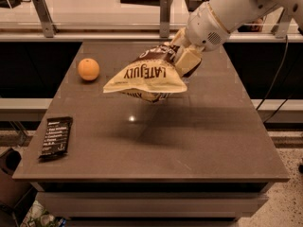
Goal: Move brown chip bag near rxbar chocolate
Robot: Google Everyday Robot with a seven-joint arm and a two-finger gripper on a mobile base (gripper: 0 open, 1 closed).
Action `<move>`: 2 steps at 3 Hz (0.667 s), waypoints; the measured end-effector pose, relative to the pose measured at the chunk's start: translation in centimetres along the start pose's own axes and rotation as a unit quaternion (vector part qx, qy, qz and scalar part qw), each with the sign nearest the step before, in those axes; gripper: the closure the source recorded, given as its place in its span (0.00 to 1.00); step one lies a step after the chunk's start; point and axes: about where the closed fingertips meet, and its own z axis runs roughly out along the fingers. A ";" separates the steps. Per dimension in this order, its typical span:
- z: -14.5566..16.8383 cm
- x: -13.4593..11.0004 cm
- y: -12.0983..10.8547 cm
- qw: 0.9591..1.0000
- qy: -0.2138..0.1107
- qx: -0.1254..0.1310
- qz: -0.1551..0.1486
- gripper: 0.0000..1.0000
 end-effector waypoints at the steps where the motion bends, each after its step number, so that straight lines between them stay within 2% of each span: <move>1: 1.3 -1.1 1.1 0.999 -0.012 -0.024 -0.020 1.00; 2: 2.0 -2.4 2.3 0.999 -0.013 -0.037 -0.033 1.00</move>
Offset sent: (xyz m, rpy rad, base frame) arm -0.0390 0.0439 -0.0030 -0.0037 0.0158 0.1360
